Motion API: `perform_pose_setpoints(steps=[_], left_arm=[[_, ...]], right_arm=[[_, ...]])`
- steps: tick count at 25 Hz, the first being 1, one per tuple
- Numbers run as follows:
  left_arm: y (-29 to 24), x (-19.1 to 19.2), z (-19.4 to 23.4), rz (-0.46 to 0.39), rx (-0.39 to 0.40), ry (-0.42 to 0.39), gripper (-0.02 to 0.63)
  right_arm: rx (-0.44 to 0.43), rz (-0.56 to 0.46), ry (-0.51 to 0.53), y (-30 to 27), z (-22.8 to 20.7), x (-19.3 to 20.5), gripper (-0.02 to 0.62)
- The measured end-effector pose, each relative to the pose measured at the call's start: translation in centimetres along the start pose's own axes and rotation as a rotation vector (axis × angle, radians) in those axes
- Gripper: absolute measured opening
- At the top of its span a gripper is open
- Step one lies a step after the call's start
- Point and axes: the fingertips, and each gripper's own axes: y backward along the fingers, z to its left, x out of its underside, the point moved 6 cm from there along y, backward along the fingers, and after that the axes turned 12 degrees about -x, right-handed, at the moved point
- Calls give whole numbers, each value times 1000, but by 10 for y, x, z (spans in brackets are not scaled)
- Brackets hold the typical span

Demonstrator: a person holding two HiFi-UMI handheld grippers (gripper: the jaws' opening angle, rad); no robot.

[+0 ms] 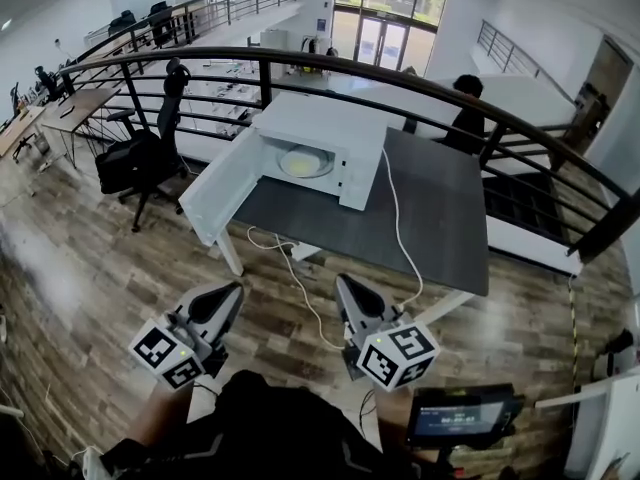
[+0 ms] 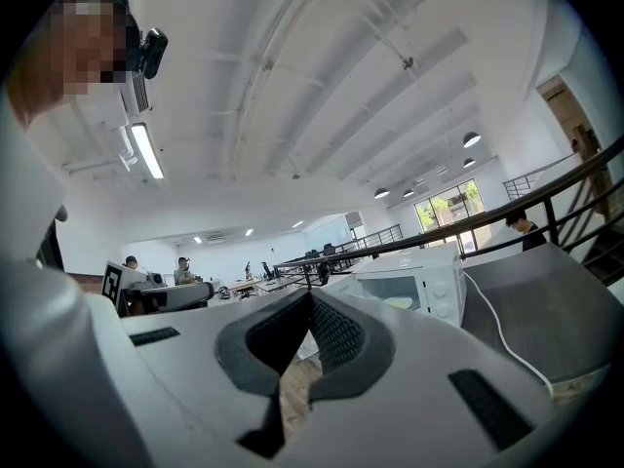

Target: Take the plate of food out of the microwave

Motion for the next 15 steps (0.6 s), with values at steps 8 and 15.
perform_pose_setpoints(steps=[8, 15], left_arm=[[-24, 5, 15, 24, -16, -5, 2], [-51, -4, 42, 13, 9, -6, 2]], right_arm=[[-14, 1, -11, -18, -25, -3, 0], [17, -2, -17, -44, -44, -9, 0]])
